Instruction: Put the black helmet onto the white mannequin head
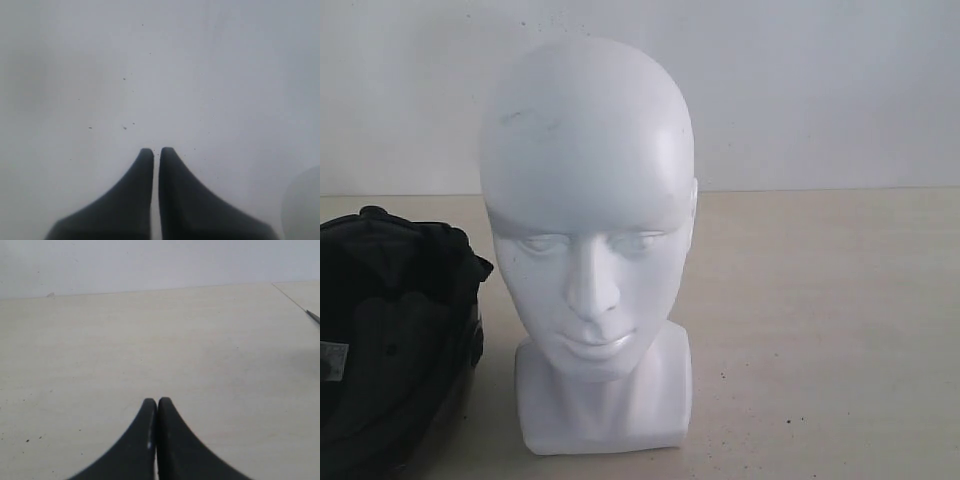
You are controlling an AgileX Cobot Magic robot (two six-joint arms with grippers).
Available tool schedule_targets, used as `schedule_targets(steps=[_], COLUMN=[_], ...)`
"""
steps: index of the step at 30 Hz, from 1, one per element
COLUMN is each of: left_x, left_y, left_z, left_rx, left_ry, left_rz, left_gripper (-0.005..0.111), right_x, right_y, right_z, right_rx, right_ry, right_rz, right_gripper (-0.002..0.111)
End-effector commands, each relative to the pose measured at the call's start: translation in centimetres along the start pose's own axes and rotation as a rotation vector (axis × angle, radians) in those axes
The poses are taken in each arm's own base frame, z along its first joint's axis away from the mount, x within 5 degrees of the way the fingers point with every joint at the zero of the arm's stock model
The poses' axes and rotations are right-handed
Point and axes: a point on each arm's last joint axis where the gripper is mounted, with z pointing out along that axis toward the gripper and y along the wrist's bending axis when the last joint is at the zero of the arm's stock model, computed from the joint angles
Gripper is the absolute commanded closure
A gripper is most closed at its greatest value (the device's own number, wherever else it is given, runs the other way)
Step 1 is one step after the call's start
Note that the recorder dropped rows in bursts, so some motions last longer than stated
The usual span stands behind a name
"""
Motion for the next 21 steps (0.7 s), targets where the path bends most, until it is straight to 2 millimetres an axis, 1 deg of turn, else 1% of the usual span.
schedule_targets(steps=[1, 9, 15, 17, 19, 21], left_x=[-0.3, 0.1, 0.2, 0.0, -0.6, -1.3], left_y=[0.0, 0.0, 0.0, 0.0, 0.0, 0.0], left_z=[0.1, 0.1, 0.1, 0.4, 0.8, 1.4], left_rx=[-0.003, -0.001, -0.004, -0.004, -0.005, -0.006], left_ry=[-0.017, 0.028, 0.036, 0.032, 0.046, 0.098], left_rz=[0.005, 0.0, -0.108, -0.141, -0.163, -0.159], left_gripper=[0.102, 0.102, 0.102, 0.102, 0.102, 0.102], right_x=[-0.2, -0.2, -0.2, -0.2, -0.2, -0.2], right_y=[0.0, 0.0, 0.0, 0.0, 0.0, 0.0], right_z=[0.0, 0.0, 0.0, 0.0, 0.0, 0.0], right_rx=[0.003, 0.003, 0.003, 0.003, 0.003, 0.003], right_ry=[-0.019, -0.019, -0.019, -0.019, -0.019, -0.019], right_rz=[-0.008, -0.008, -0.008, -0.008, -0.008, -0.008], right_gripper=[0.108, 0.108, 0.108, 0.108, 0.108, 0.108])
